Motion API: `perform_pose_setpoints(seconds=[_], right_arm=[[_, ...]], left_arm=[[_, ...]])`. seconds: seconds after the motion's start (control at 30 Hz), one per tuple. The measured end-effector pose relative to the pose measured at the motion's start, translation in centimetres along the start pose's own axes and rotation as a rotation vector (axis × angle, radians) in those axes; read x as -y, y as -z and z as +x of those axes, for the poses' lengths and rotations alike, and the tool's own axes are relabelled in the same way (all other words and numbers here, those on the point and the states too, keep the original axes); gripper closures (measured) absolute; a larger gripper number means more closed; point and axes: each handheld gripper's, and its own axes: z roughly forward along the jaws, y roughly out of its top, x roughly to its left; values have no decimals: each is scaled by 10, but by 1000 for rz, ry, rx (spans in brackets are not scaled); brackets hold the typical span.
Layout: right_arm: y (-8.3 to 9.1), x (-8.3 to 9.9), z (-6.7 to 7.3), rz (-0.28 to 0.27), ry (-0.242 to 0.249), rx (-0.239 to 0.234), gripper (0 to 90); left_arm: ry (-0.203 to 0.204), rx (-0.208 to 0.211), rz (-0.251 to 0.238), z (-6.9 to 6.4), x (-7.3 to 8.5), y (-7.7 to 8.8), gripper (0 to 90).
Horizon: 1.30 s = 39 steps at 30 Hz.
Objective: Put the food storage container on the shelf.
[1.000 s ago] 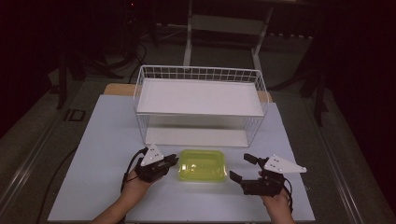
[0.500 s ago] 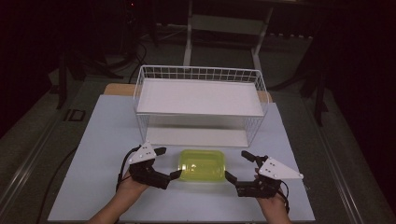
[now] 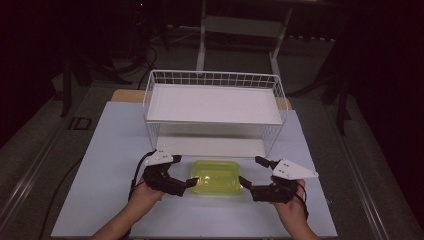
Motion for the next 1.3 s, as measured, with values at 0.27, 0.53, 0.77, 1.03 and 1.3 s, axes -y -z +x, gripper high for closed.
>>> perform_pose_setpoints(seconds=[0.27,0.53,0.77,1.03,1.3], right_arm=[[-23,9,-8,83,-45,50,118],[-39,22,-14,146,-98,53,132],[-45,35,-15,211,-153,37,165],[-50,47,-15,287,-198,51,246],[-50,48,-17,333,-247,39,422]], left_arm=[[99,-32,37,12,2,-17,70],[188,-77,109,20,12,-27,194],[236,-60,148,21,22,-37,364],[238,-23,147,15,28,-40,577],[215,-19,130,7,31,-35,660]])
